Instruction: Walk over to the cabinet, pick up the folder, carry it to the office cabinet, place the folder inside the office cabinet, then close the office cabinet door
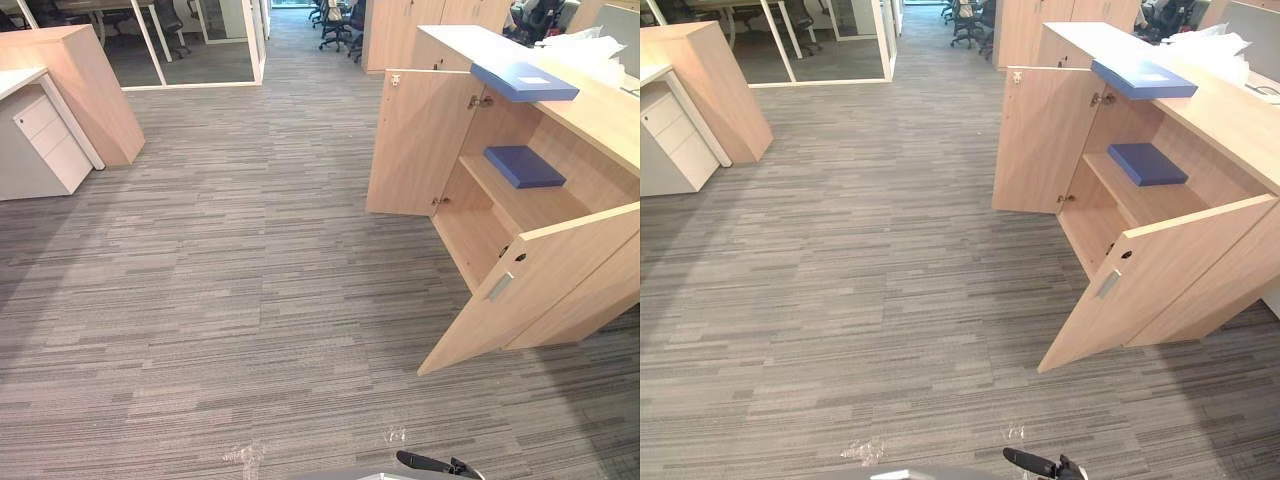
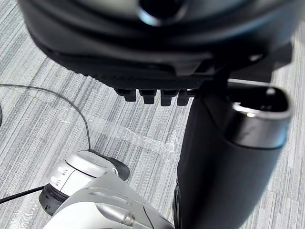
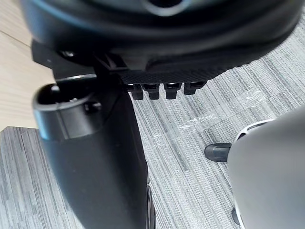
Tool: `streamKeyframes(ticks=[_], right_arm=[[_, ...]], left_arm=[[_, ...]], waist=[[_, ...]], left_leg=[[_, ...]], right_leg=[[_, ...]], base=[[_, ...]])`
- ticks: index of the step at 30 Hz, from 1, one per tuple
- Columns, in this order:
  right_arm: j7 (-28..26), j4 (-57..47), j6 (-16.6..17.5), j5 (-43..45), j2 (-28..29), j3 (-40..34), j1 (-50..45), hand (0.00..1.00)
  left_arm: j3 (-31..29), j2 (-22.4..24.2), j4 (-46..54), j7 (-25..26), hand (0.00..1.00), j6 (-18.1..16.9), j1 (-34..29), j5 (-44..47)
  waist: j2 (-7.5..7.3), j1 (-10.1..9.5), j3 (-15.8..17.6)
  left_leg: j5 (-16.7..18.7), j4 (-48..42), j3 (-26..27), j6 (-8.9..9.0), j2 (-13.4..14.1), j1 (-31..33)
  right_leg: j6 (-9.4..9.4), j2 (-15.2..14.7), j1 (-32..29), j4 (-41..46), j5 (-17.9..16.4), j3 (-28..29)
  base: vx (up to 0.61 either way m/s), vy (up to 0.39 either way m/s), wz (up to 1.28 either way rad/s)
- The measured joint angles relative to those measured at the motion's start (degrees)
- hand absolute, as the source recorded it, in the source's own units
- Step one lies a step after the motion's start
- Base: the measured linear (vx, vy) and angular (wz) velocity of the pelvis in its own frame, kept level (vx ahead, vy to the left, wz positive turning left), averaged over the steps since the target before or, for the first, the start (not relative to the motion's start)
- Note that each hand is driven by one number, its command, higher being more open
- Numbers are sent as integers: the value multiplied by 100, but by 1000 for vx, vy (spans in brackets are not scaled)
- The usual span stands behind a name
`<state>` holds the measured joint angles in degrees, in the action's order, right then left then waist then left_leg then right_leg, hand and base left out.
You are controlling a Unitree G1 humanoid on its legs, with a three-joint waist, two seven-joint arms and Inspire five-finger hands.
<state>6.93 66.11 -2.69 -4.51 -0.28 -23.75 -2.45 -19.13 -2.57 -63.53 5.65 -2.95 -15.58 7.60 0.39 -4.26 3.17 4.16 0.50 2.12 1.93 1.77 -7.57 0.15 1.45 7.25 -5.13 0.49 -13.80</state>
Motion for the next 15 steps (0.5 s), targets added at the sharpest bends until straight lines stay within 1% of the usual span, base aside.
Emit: streamKeyframes(ticks=[15], right_arm=[[-62,7,14,12,-3,21,0,100]], left_arm=[[-24,15,-44,-56,100,-4,-26,137]], waist=[[-23,4,16]], left_leg=[[-1,14,-12,0,-7,-1]], right_leg=[[1,-6,-1,0,0,-17]], base=[[0,0,0]])
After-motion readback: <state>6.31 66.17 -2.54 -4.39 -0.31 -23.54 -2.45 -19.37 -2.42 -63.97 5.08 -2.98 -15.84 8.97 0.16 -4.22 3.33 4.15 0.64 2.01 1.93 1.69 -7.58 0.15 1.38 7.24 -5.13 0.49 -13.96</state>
